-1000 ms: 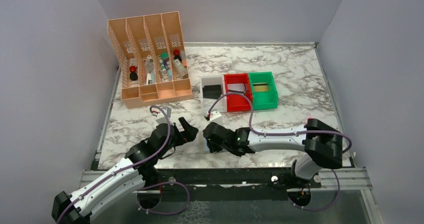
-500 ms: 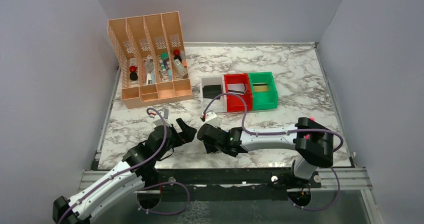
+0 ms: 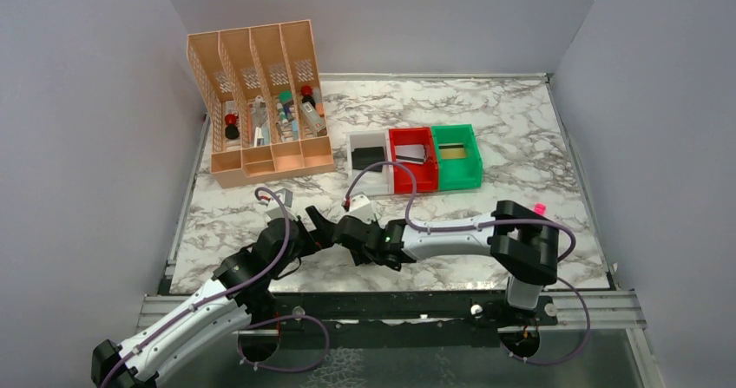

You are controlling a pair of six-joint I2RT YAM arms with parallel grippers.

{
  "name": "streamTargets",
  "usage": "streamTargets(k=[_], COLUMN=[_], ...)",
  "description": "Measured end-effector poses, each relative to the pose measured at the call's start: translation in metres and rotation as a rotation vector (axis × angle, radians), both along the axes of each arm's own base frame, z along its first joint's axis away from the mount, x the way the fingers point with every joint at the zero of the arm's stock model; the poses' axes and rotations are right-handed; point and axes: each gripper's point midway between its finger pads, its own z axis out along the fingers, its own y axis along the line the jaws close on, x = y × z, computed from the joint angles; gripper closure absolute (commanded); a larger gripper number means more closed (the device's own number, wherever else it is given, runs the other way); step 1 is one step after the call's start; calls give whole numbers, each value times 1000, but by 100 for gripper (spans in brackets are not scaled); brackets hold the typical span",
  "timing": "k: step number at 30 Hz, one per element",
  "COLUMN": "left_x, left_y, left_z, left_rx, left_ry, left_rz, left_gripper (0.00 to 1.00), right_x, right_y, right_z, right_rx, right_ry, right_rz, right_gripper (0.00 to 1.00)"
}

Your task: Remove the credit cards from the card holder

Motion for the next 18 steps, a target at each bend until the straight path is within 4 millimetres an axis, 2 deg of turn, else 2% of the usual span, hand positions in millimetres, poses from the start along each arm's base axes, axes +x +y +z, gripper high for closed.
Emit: streamTargets(k=[5,11,18], left_x=[-1,-2,-2], left_y=[1,2,2], left_z=[-1,-3,-3], left_rx=[2,10,9], left_ry=[2,10,9], left_rz=[0,1,1], left_gripper=[1,1,1], right_x=[4,8,10], right_y=[8,8,6], right_z=[1,-2,-2], right_rx=[2,-2,19], right_ry=[-8,-26,-39], right_rz=[-4,-46,-96], right_gripper=[52,52,43])
